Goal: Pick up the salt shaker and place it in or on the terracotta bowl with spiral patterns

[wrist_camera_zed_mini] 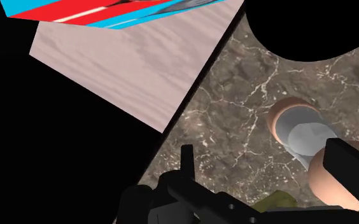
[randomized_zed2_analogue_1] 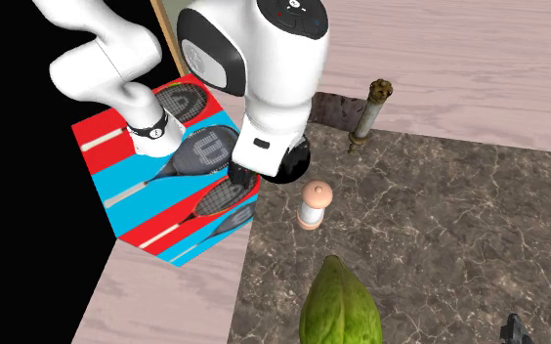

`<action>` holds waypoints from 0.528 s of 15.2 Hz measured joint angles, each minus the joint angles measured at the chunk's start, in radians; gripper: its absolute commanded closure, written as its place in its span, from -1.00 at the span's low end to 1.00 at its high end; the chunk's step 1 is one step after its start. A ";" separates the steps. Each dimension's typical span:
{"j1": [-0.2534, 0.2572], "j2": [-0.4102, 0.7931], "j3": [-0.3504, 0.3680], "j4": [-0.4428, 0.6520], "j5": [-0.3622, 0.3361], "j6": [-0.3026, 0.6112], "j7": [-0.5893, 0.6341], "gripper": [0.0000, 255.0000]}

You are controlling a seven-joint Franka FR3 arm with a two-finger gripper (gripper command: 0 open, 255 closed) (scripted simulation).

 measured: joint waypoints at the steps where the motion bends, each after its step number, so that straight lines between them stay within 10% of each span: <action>1: 0.005 0.035 0.011 0.034 -0.009 0.005 0.021 -1.00; 8: 0.049 0.274 0.057 0.255 -0.099 0.047 0.153 -1.00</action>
